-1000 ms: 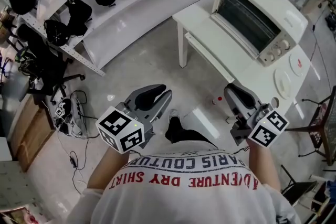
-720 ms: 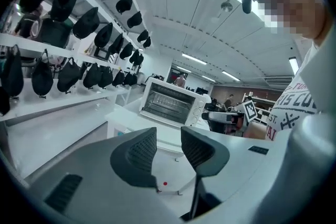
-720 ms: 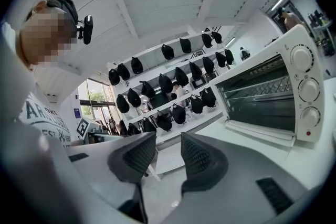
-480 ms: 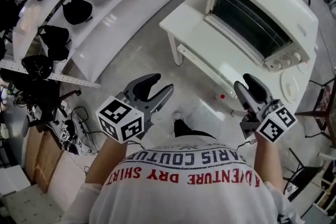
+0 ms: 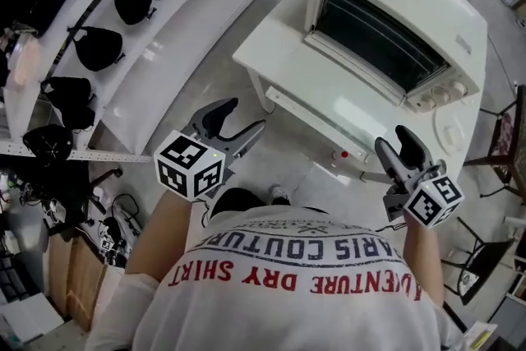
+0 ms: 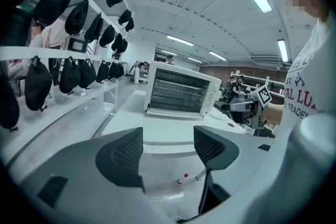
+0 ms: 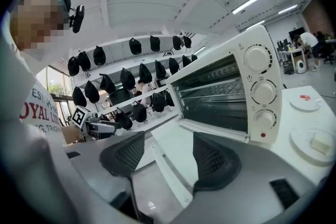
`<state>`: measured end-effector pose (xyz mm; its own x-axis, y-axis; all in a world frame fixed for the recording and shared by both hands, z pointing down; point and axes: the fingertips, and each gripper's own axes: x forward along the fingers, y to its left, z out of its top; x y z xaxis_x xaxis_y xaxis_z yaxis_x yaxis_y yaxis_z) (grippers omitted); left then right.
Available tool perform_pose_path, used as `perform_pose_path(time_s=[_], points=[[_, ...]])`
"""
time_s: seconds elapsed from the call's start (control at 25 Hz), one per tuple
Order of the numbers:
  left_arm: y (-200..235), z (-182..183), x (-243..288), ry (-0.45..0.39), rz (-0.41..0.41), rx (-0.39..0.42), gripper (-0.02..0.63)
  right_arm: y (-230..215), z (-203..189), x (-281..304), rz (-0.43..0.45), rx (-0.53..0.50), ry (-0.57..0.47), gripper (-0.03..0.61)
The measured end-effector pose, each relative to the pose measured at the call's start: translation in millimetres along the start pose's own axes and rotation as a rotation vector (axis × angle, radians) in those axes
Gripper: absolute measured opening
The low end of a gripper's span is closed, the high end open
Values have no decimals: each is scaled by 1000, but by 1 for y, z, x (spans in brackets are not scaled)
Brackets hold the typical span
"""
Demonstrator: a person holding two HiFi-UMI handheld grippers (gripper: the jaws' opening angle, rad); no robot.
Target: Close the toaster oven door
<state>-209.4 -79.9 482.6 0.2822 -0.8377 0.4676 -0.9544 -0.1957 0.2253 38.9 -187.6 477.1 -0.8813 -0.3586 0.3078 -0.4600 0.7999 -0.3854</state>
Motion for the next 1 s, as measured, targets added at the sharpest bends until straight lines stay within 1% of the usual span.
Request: perform_pose_path(time_s=[0.12, 0.24, 0.36, 0.44, 0.52, 0.6, 0.68, 0.8, 1.0], points=[[8, -4, 14, 29, -20, 32, 314, -8, -9, -10, -44, 5, 2, 279], [13, -17, 29, 74, -58, 25, 318, -12, -25, -19, -102, 16, 9, 285], [17, -30, 43, 124, -114, 24, 318, -15, -46, -25, -186, 21, 21, 291], [19, -35, 54, 142, -158, 51, 318, -17, -59, -28, -241, 42, 33, 293], [21, -40, 65, 163, -199, 96, 318, -19, -73, -31, -282, 75, 38, 295], [27, -45, 75, 187, -223, 132, 318, -22, -88, -30, -317, 91, 49, 295], [35, -53, 84, 212, -237, 144, 318, -26, -104, -29, -353, 109, 66, 295], [46, -65, 96, 250, -253, 159, 318, -30, -126, -28, -394, 150, 89, 296], [57, -81, 112, 295, -301, 174, 318, -34, -158, -15, -421, 176, 113, 295]])
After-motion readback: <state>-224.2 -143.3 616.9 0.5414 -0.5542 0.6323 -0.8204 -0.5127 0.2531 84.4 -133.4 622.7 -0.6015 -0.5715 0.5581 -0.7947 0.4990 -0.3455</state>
